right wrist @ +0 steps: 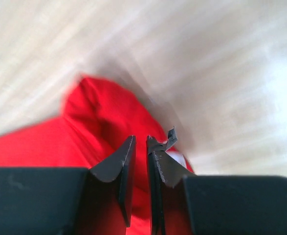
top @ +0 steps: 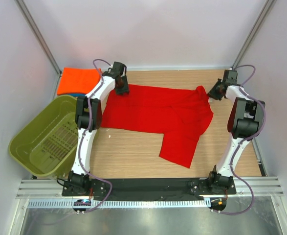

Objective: Fold and stack the t-shirts
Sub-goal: Fold the tshirt

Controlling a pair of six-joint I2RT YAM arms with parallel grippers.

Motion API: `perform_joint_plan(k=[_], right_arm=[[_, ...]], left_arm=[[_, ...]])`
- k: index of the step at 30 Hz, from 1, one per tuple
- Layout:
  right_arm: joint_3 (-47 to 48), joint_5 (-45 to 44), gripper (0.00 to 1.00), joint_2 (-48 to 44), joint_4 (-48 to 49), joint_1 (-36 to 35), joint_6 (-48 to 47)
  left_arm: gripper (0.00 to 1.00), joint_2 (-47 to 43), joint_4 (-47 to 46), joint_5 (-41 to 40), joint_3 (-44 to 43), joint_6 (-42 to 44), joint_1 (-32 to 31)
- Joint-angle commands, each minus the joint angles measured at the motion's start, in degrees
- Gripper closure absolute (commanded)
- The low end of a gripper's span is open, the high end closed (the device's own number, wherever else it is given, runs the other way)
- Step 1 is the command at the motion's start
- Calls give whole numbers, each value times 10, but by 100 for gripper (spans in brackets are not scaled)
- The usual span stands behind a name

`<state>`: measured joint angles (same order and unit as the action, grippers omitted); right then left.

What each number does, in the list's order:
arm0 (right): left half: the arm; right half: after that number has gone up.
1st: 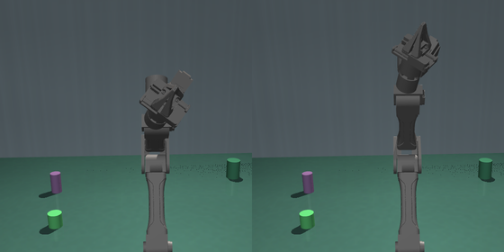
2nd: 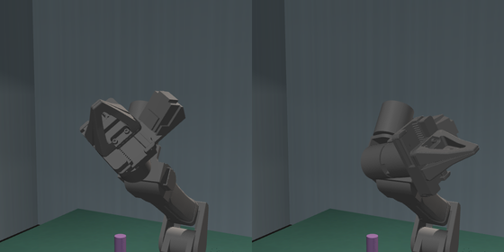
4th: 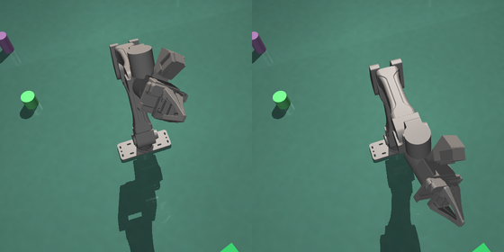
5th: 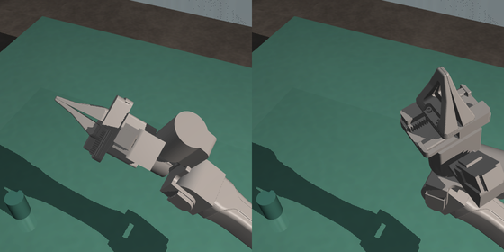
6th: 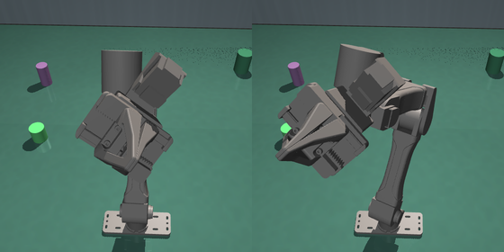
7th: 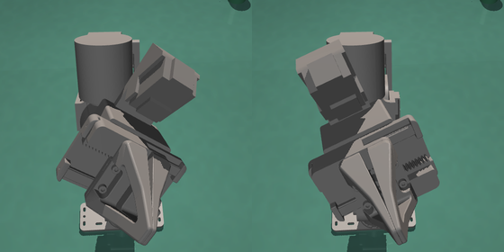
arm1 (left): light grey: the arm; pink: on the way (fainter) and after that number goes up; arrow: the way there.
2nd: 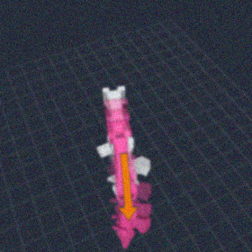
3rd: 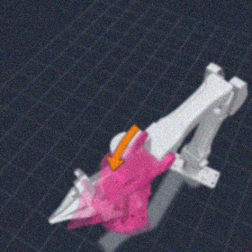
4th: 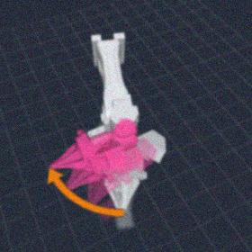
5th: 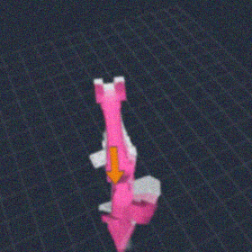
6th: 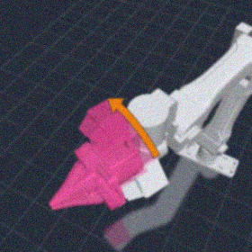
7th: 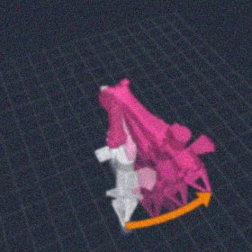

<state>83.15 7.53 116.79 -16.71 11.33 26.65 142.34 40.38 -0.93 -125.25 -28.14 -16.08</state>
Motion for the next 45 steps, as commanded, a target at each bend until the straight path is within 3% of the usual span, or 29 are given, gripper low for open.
perform_joint_plan(k=[1,13,20,28,32,40,45], right_arm=[[58,67,78,44,11,0,-6],[82,57,74,99,-7,-12,-13],[70,59,62,5,-19,-11,-45],[4,154,55,-53,8,74,1],[10,237,43,-3,28,87,3],[113,345,35,144,85,88,27],[183,374,33,200,59,82,15]], left_arm=[[59,12,26,-29,0,0,6],[59,6,35,-35,5,0,6],[59,1,36,-35,15,-3,6],[58,-4,43,-36,11,6,6],[58,-8,42,-22,10,4,7],[58,-10,38,-5,12,-8,6],[58,-10,39,-8,10,-3,6]])
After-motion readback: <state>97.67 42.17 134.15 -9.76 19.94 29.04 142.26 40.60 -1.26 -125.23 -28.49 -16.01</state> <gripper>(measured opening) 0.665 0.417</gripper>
